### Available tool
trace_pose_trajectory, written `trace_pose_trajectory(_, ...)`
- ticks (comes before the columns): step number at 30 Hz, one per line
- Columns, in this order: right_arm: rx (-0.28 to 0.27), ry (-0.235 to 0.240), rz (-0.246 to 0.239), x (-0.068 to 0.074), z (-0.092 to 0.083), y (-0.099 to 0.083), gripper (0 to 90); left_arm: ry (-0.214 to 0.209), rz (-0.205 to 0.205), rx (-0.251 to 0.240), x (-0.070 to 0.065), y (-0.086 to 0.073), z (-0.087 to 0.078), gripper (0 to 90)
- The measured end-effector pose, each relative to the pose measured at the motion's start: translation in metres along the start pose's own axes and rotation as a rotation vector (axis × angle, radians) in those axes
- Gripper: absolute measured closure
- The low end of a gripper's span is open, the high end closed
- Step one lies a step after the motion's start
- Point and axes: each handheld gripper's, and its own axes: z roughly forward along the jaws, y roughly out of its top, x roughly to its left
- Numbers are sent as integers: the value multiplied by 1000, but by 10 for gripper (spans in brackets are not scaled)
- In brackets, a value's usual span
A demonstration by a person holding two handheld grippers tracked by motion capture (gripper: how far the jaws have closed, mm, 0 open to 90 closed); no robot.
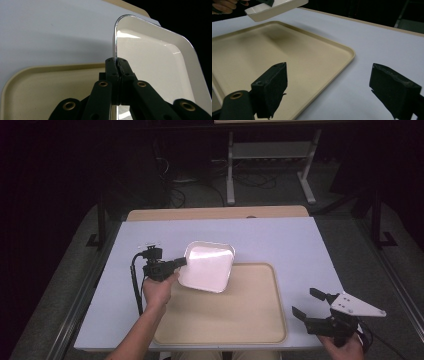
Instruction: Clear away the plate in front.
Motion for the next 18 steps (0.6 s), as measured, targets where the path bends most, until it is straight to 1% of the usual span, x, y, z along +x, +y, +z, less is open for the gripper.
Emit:
trace_pose_trajectory(3, 2, 0, -3, 0, 0, 0, 138, 4, -12, -20, -1, -7, -3, 886)
trace_pose_trajectory(6, -1, 0, 1, 0, 0, 0, 138, 18, -17, -38, -2, -14, -6, 886)
trace_pose_trajectory(7, -2, 2, -2, 0, -1, 0, 138, 8, -36, -46, -1, -20, -7, 887)
trace_pose_trajectory(8, -2, 2, -2, 0, -1, 0, 138, 8, -36, -46, -1, -20, -7, 887)
trace_pose_trajectory(9, 2, 5, -4, 1, 0, 0, 138, 0, -60, -36, 0, -26, -6, 887)
trace_pose_trajectory(10, 2, 5, -4, 1, 0, 0, 138, 0, -60, -36, 0, -26, -6, 887)
trace_pose_trajectory(12, 5, 6, -7, 1, 1, 0, 138, 13, -63, -35, -1, -31, -5, 887)
trace_pose_trajectory(15, 5, 6, -10, 2, 0, 0, 138, 27, -76, -56, -4, -39, -7, 887)
trace_pose_trajectory(18, 7, 9, -8, 1, 1, 0, 138, 40, -62, -58, -8, -45, -6, 886)
